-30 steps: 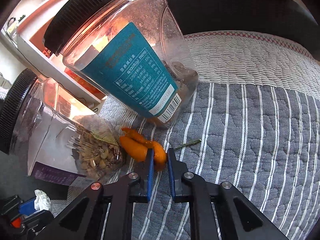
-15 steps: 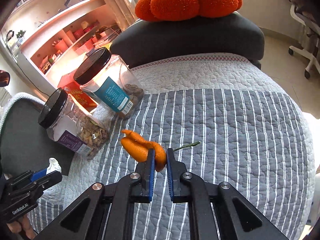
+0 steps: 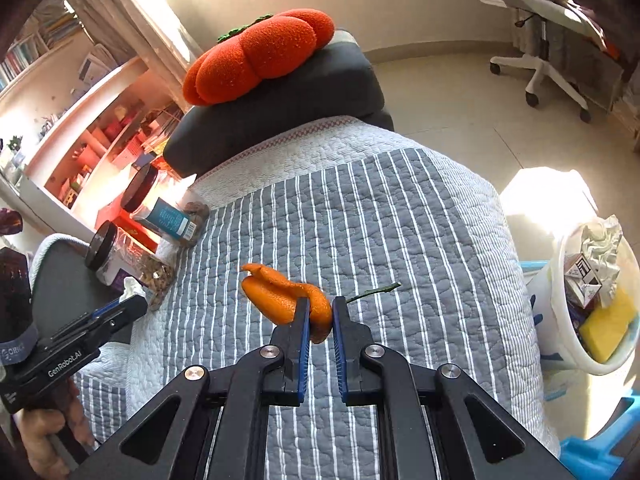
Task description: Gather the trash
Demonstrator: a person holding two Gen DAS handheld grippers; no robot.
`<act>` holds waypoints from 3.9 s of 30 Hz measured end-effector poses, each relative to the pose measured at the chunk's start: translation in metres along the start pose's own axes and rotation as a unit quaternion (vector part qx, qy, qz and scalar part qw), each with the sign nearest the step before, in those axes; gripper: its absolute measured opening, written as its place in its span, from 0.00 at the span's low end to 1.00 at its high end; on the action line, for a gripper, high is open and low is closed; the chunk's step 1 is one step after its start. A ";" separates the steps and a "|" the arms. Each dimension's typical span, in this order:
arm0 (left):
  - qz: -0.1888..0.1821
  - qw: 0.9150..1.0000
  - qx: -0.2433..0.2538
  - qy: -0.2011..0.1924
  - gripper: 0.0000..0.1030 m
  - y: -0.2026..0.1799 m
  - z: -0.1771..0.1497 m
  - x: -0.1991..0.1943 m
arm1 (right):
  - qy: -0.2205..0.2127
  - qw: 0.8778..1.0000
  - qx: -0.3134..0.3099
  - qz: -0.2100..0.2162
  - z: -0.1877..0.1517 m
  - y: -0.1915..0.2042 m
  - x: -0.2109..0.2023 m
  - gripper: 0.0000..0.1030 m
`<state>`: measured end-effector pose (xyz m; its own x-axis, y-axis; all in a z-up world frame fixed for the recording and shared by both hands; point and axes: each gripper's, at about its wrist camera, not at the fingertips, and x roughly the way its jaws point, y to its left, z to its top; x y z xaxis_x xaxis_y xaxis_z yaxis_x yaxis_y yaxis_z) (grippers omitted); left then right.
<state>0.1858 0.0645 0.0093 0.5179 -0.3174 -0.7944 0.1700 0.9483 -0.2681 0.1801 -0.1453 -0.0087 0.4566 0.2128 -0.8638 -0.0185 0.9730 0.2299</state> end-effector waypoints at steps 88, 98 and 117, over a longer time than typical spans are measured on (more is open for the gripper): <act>0.118 0.986 0.100 -0.061 0.99 -0.118 -0.118 -0.064 | -0.112 0.972 -0.005 -0.205 -0.158 -0.049 -0.181 1.00; 0.128 0.983 0.098 -0.085 0.99 -0.106 -0.136 -0.074 | -0.128 0.965 -0.011 -0.228 -0.175 -0.039 -0.151 1.00; 0.108 0.987 0.094 -0.074 0.99 -0.108 -0.139 -0.072 | -0.120 0.967 0.001 -0.226 -0.178 -0.040 -0.145 1.00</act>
<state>0.0133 -0.0160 0.0198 0.6740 -0.1161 -0.7296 0.1876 0.9821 0.0170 -0.0432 -0.1988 0.0278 0.6107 -0.2606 -0.7478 0.2319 0.9618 -0.1457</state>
